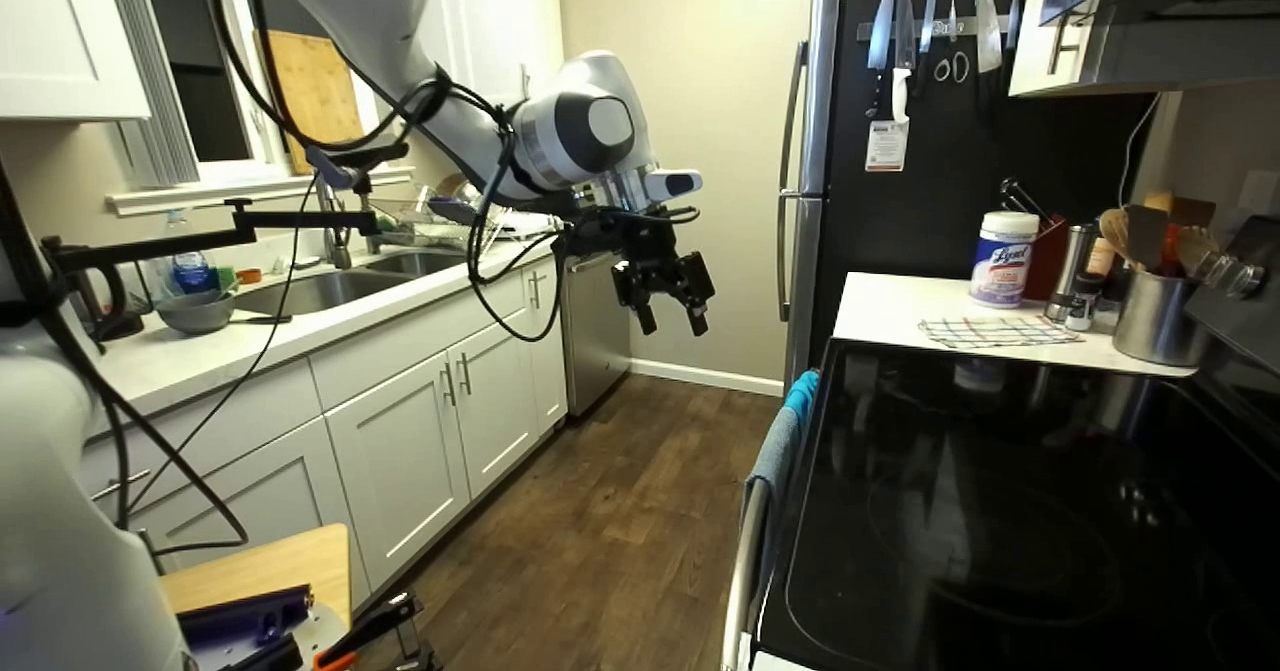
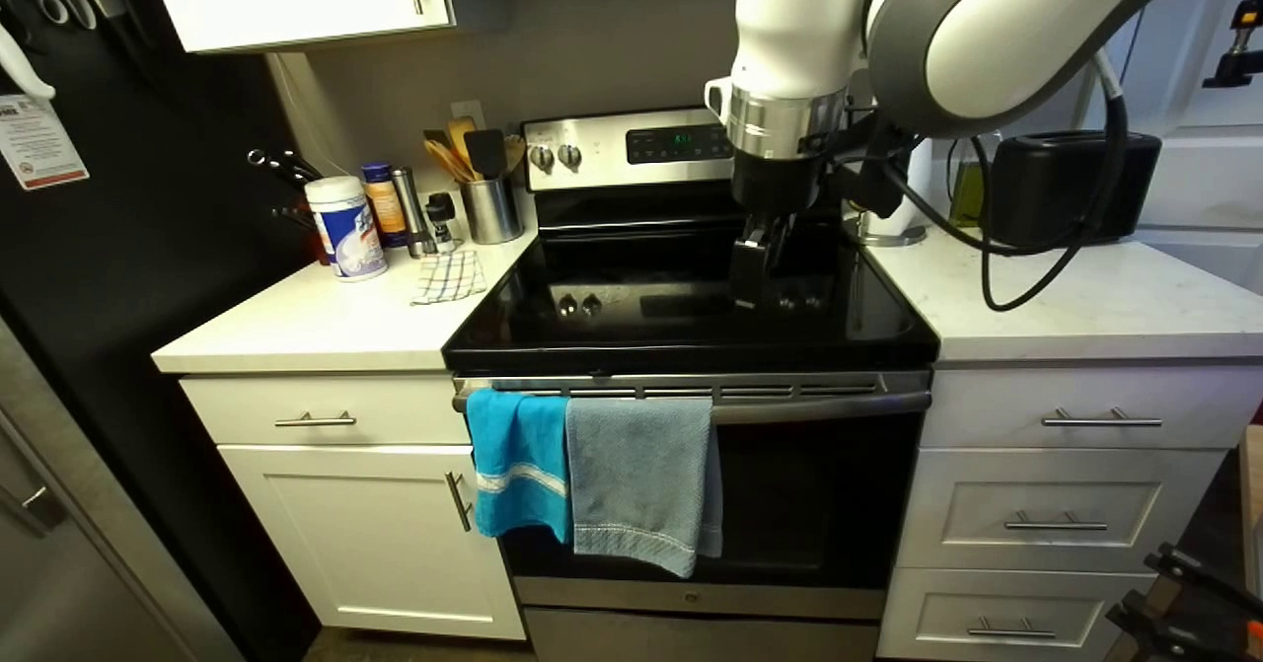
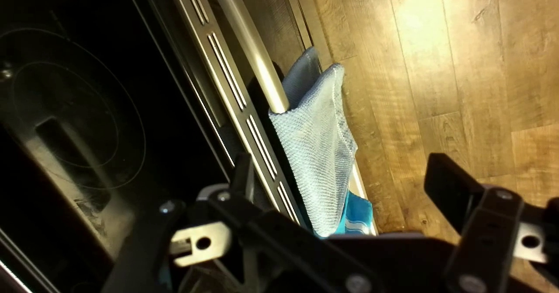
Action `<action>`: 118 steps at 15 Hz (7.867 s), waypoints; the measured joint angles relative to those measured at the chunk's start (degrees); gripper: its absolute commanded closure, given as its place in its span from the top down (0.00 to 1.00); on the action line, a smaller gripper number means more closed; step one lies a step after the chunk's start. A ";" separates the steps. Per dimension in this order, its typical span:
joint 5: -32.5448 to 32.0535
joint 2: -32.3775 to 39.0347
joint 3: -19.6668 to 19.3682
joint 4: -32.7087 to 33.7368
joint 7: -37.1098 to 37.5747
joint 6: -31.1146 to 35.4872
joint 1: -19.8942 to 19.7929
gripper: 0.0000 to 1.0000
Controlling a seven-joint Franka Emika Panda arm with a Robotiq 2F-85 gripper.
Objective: Put the light blue towel on the stovetop.
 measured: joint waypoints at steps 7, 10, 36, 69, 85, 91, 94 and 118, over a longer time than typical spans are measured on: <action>-9.25 13.24 -2.51 10.11 4.57 -0.02 5.60 1.00; -12.92 17.97 -4.13 13.96 2.20 0.00 7.50 1.00; -17.21 33.24 -6.82 29.65 -2.63 1.82 9.89 1.00; -6.68 52.86 -8.23 47.43 -29.01 3.04 5.89 1.00; -6.48 52.76 -8.98 48.25 -28.87 3.49 5.85 0.07; -6.49 50.98 -9.09 47.44 -28.87 7.94 6.83 0.01; -6.49 49.58 -9.40 46.27 -28.87 10.74 7.20 0.01; -9.11 31.94 -16.57 40.33 -17.92 2.12 9.05 0.01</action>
